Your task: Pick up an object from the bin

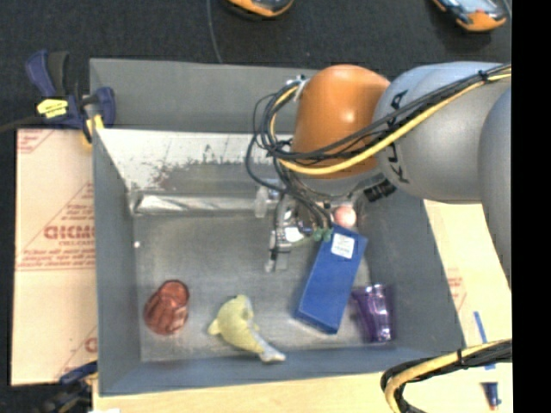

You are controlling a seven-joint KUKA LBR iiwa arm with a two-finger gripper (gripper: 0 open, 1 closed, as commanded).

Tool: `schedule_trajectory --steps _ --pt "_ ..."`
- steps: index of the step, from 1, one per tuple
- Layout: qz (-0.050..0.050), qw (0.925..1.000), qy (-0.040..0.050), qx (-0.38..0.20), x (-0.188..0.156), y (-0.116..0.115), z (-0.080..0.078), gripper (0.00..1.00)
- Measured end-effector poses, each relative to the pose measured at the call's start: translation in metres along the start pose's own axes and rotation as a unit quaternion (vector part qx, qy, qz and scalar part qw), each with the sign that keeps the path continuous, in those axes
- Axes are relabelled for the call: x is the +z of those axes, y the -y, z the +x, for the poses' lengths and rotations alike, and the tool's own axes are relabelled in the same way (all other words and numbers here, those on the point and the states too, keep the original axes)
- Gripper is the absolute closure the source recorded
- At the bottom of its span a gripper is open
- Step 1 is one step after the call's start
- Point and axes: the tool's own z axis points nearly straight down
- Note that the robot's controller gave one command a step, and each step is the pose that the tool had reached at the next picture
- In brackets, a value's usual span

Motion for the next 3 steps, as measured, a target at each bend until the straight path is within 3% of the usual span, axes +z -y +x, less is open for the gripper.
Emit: schedule_trajectory --steps 1,2,3 --pt "0.000 1.0000 0.0040 0.001 -0.005 0.000 -0.001 0.00" --pt "-0.001 1.0000 0.0037 0.004 -0.043 0.003 0.000 0.00" --pt "-0.001 1.0000 0.0056 0.003 -0.058 0.001 0.000 0.00"
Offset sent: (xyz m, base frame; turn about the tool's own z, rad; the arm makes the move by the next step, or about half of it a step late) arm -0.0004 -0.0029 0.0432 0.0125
